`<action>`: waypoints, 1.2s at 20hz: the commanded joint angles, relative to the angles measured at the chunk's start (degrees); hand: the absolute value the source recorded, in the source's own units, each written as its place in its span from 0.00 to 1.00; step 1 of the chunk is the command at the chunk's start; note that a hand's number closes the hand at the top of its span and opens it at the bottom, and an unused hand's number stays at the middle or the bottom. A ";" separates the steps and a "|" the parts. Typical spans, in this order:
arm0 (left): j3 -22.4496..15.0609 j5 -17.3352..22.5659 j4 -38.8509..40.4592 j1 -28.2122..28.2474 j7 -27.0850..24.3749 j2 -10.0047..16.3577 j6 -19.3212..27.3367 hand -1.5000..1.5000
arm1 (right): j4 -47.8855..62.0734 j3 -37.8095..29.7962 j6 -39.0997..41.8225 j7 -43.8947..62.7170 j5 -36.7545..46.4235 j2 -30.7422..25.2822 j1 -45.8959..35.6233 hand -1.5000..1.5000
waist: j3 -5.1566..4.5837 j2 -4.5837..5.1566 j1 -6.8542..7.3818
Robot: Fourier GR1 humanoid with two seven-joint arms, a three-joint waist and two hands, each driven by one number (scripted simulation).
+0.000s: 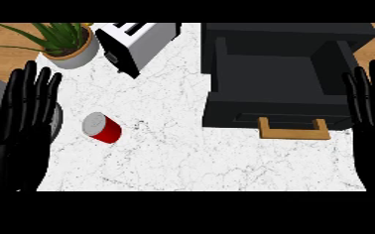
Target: Pick up the can, place it into the drawer and close the drawer
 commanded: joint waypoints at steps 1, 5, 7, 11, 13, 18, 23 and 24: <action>0.15 8.77 1.98 -0.41 -2.39 2.57 -8.04 0.00 | -0.11 0.94 -0.52 3.14 1.10 -0.49 -3.21 0.00 | 1.38 -0.90 -0.72; -11.76 21.35 0.23 -4.13 -1.41 7.10 -26.31 0.00 | -0.59 2.18 0.63 0.00 0.81 0.00 -2.04 0.00 | 1.06 -0.93 -4.37; -13.76 19.79 4.03 -0.17 3.53 15.26 -33.21 0.00 | 3.62 1.91 -0.39 5.79 0.99 0.60 1.93 0.00 | 1.24 0.33 -4.09; -8.52 30.96 7.34 1.58 1.47 25.92 -46.73 0.00 | 3.50 1.32 -1.07 8.67 0.83 0.75 3.65 0.00 | 1.28 -0.43 -2.22; -3.78 36.11 9.96 2.13 -1.52 31.47 -53.70 0.00 | 2.27 0.95 -1.72 10.57 1.39 0.35 3.20 0.00 | 1.31 -0.71 -1.37; 6.03 42.28 21.82 0.84 -7.37 39.18 -67.93 0.00 | 3.08 0.12 -0.72 9.90 1.01 -0.22 4.82 0.00 | 1.43 -0.87 -1.05; 6.83 48.09 31.48 -1.69 -4.59 43.59 -72.17 0.00 | 1.10 -0.55 0.92 9.18 0.52 -1.04 7.69 0.00 | 1.46 -0.90 -1.21; 4.25 51.13 30.99 -5.99 -1.64 43.68 -67.75 0.00 | 1.91 -4.36 1.86 10.85 -3.60 -2.62 4.61 0.00 | 1.51 -0.89 -1.44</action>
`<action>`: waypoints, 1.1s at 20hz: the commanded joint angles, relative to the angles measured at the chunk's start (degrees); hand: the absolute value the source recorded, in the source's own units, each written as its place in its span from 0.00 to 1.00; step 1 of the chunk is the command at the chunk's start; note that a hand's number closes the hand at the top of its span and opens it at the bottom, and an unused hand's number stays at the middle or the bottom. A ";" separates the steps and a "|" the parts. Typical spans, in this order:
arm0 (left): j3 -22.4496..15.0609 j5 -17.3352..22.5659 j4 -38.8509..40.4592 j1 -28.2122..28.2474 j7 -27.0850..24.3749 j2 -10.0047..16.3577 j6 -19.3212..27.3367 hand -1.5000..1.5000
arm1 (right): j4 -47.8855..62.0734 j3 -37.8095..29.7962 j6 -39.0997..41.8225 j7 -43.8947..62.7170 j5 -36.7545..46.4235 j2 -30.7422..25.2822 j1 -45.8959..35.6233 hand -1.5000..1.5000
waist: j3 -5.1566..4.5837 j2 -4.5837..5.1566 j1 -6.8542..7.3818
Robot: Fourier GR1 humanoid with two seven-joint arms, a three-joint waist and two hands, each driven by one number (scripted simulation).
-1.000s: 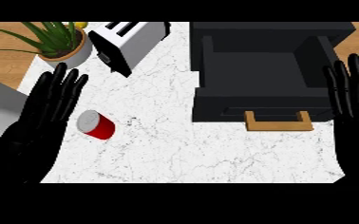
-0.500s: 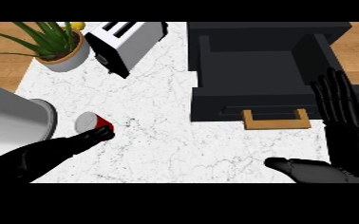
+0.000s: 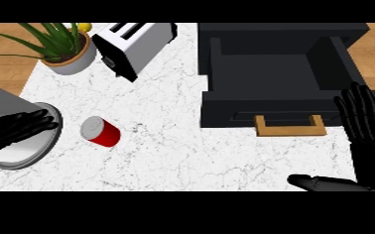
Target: Pick up the can, place it into the drawer and close the drawer
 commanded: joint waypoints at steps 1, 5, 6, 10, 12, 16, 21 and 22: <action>1.45 4.05 3.22 -0.46 -0.20 3.06 -8.10 0.00 | 0.38 -2.27 2.15 -2.90 -2.11 -0.37 3.99 0.00 | 0.05 -0.14 0.25; 0.09 -0.10 13.10 -7.30 1.55 -0.98 -10.07 0.00 | 1.80 -3.30 3.05 -3.25 -2.66 -1.11 1.94 0.00 | 0.02 0.03 -0.20; 0.28 -4.30 10.36 -7.06 2.09 -4.47 -7.96 0.00 | 1.27 -0.28 0.71 -1.64 0.76 0.86 0.44 0.00 | 0.01 -0.05 0.21; -0.19 -5.07 8.71 -6.81 2.72 -6.83 -6.55 0.00 | 1.73 -2.81 3.41 -6.96 -1.17 0.82 6.49 0.00 | 0.04 -0.13 0.18; 2.06 -5.43 13.86 -9.59 1.87 -5.92 -9.62 0.00 | -2.55 -4.25 3.68 -3.76 -2.94 -0.11 6.72 0.00 | 0.01 -0.10 -0.05; 0.68 -10.60 12.31 -8.63 2.15 -10.60 -8.69 0.00 | 0.46 -7.45 7.37 -6.08 -6.58 -2.19 7.02 0.00 | 0.02 -0.13 0.18; 4.75 -22.77 18.69 -10.23 -3.61 -16.97 -13.00 0.00 | 4.29 -6.69 7.08 -8.14 -4.01 -1.21 5.53 0.00 | -0.05 0.03 0.04; 4.99 -19.68 16.85 -10.13 -2.39 -14.37 -12.16 0.00 | 0.40 -6.81 6.44 -5.33 -4.38 -0.91 6.17 0.00 | 0.00 -0.09 0.21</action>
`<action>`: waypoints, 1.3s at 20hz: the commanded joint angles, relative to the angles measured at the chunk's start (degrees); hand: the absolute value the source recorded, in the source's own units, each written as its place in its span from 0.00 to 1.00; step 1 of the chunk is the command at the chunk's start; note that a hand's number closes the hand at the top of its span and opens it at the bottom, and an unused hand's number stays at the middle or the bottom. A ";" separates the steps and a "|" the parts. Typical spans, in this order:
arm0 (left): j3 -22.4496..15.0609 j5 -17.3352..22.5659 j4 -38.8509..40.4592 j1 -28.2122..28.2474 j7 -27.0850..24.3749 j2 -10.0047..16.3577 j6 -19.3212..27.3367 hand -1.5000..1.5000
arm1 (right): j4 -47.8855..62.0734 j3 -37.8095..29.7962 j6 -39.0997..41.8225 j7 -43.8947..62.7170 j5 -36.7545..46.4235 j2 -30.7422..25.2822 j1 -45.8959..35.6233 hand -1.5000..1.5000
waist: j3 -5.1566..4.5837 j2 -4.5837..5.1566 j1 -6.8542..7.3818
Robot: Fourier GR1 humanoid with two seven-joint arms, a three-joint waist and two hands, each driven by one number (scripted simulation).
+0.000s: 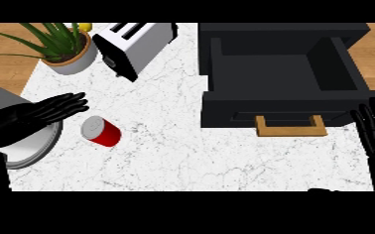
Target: Pick up the can, place it into the drawer and close the drawer
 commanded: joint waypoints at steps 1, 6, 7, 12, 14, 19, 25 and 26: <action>2.50 -9.87 5.64 -3.55 -6.66 -5.34 -7.02 0.00 | -0.42 -1.42 1.73 -1.23 -1.43 -0.27 1.64 0.00 | -0.06 0.08 -0.41; 3.03 -17.08 6.55 -1.40 -11.51 -6.94 -7.32 0.00 | 0.14 0.48 0.22 -2.52 1.24 2.04 1.06 0.00 | -0.07 0.08 -0.21; 3.56 -16.62 10.36 -6.38 -10.99 -5.75 -6.32 0.00 | 1.94 0.17 0.36 -1.84 1.44 1.23 -1.10 0.00 | -0.05 0.13 -0.31; 2.40 -24.87 10.59 -3.07 -19.16 -6.52 -5.60 0.00 | 4.69 -1.70 2.76 -4.01 -0.62 0.06 -1.16 0.00 | -0.08 0.18 -0.25; 2.24 -28.90 14.61 -5.59 -22.90 -6.50 -3.00 0.00 | 1.46 -0.68 1.03 -0.38 0.25 0.74 -1.56 0.00 | -0.15 0.28 -0.70; -0.58 -32.01 16.25 -4.77 -29.66 -3.06 -2.00 0.00 | 1.15 -0.56 2.97 -2.75 -0.21 0.93 1.50 0.00 | -0.16 0.25 -0.91; -6.15 -36.83 22.84 -7.11 -36.57 -3.68 4.94 0.00 | 4.45 1.58 1.39 -4.42 3.15 2.35 -1.76 0.00 | -0.20 0.54 -1.07; -6.55 -37.30 24.28 -6.59 -38.59 -2.31 4.96 0.00 | 3.56 -0.06 2.31 -3.44 1.38 1.13 -1.08 0.00 | -0.19 0.47 -1.16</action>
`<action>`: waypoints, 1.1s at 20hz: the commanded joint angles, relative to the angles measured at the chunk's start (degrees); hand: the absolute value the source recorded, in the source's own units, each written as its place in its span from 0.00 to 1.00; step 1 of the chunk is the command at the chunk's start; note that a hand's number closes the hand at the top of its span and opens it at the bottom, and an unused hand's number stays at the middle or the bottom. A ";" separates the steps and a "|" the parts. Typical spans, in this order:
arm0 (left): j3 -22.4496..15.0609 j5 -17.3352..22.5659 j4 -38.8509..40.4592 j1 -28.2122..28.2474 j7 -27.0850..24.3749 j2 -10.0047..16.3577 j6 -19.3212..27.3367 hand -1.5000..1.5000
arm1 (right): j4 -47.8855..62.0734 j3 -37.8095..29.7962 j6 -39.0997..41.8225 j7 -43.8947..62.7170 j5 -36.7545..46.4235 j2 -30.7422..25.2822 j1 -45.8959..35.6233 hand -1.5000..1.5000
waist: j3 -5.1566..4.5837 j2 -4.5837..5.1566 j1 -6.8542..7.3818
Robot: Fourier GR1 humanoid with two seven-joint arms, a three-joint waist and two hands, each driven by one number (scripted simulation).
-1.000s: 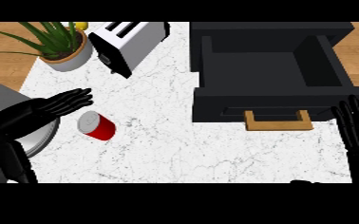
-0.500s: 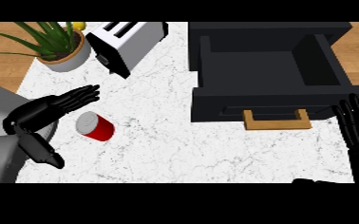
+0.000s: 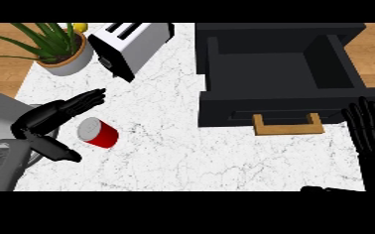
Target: Pick up the can, place it into the drawer and close the drawer
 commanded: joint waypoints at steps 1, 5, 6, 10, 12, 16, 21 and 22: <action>-3.82 -3.71 4.72 -0.36 -13.18 0.53 -5.73 0.00 | -3.62 -0.78 -0.14 2.40 -1.45 -0.26 0.56 0.00 | -0.07 0.00 -0.65; -6.53 -4.98 8.22 -0.70 -18.44 3.64 -4.23 0.00 | -3.07 1.33 -1.44 1.43 1.18 2.01 1.97 0.00 | -0.04 0.05 -0.37; -7.24 -4.73 10.12 -3.08 -17.71 2.68 -3.54 0.00 | -2.03 0.99 -0.78 1.48 0.57 1.02 -0.10 0.00 | -0.02 0.14 -0.46; -9.90 -6.38 14.85 -3.35 -23.04 4.00 -0.12 0.00 | -4.35 0.87 -1.58 2.77 0.32 1.53 0.29 0.00 | -0.06 0.13 -0.70; -10.62 -5.24 17.06 -5.54 -22.75 4.01 -0.94 0.00 | -1.79 -0.94 -0.40 0.55 0.07 -0.07 -0.32 0.00 | 0.00 0.19 -0.78; -13.42 -6.84 22.17 -6.76 -26.07 4.26 1.79 0.00 | -3.67 -0.69 0.07 3.27 -1.24 -0.39 -0.41 0.00 | -0.07 0.36 -1.17; -16.20 -7.37 25.98 -8.90 -28.52 2.64 4.23 0.00 | -4.53 -0.39 -0.87 4.40 -0.42 -0.19 -1.49 0.00 | -0.08 0.33 -0.92; -16.56 -7.44 27.02 -8.25 -29.93 3.42 4.23 0.00 | -3.68 0.06 0.58 1.47 -1.32 0.96 1.76 0.00 | -0.04 0.26 -1.16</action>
